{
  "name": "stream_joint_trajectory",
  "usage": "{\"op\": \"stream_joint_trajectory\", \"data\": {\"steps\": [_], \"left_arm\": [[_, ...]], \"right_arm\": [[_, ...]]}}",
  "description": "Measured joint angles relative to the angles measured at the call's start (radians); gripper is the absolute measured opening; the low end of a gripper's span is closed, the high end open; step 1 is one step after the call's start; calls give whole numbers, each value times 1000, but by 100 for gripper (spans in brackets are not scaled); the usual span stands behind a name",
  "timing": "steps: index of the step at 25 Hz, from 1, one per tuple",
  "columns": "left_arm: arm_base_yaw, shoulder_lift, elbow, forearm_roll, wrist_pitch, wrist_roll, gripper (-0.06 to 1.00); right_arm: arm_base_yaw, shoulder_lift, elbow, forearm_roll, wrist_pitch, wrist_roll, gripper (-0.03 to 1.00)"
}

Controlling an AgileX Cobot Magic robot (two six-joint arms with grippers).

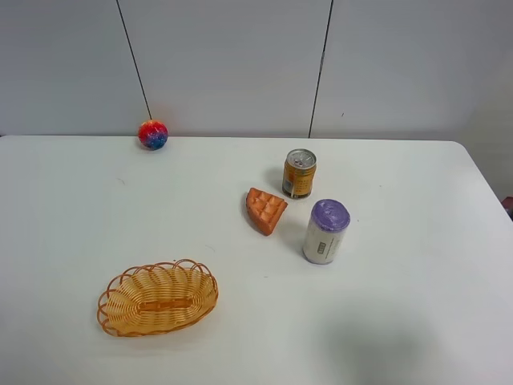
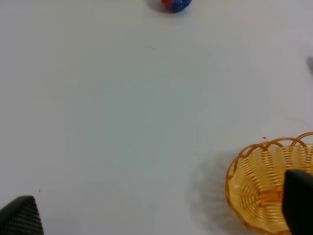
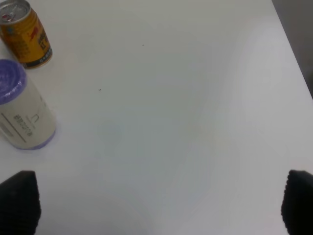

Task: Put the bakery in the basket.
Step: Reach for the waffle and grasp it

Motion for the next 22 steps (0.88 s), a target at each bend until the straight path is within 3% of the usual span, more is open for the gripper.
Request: {"op": "stream_joint_trajectory", "data": {"steps": [17, 20, 22], "left_arm": [[0, 19, -3, 0, -4, -7, 100], [0, 76, -23, -1, -40, -18, 100], [0, 182, -59, -8, -133, -29, 100]], "right_arm": [[0, 0, 0, 0, 0, 0, 99], [0, 0, 0, 0, 0, 0, 99], [0, 0, 0, 0, 0, 0, 99]]}}
